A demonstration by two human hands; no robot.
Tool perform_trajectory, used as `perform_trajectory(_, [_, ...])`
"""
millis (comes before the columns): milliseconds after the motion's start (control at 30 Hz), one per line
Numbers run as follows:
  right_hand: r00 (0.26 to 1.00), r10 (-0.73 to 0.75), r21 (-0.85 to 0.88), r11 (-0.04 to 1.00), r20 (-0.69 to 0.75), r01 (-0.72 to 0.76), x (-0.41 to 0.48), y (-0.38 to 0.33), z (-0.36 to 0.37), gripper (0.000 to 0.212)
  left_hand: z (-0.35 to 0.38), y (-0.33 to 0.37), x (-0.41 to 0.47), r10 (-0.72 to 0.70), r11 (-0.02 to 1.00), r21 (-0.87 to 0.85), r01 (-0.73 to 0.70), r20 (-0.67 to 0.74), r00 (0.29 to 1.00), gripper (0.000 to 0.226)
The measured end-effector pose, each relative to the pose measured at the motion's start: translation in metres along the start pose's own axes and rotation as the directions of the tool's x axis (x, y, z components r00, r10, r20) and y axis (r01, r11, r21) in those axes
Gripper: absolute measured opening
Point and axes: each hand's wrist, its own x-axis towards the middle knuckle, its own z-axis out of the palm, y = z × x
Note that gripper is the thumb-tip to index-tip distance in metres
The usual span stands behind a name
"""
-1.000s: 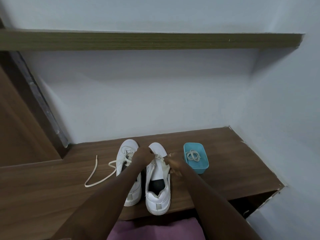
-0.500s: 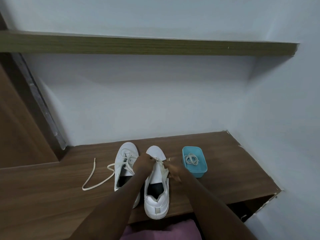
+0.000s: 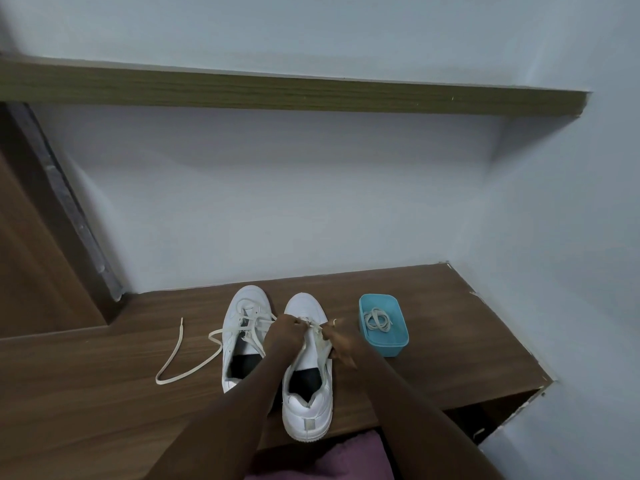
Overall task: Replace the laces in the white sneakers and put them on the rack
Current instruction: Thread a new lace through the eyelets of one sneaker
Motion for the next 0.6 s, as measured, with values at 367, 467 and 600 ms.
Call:
perform_trajectory(367, [0.996, 0.033, -0.036, 0.999, -0.081, -0.036, 0.004, -0.008, 0.002, 0.024, 0.001, -0.001, 0.014, 0.107, 0.994, 0.016, -0.109, 0.105, 0.989, 0.028])
perform_trajectory(467, [0.989, 0.017, 0.044, 0.999, -0.144, -0.01, 0.009, -0.006, 0.008, 0.025, -0.003, -0.004, 0.016, 0.135, 0.988, 0.054, -0.143, 0.123, 0.983, 0.027])
perform_trajectory(600, [0.962, 0.151, 0.382, 0.923, -0.228, -0.054, 0.006, -0.002, 0.0, 0.026, -0.007, -0.001, 0.011, 0.199, 0.903, 0.39, -0.179, -0.011, 0.98, 0.034])
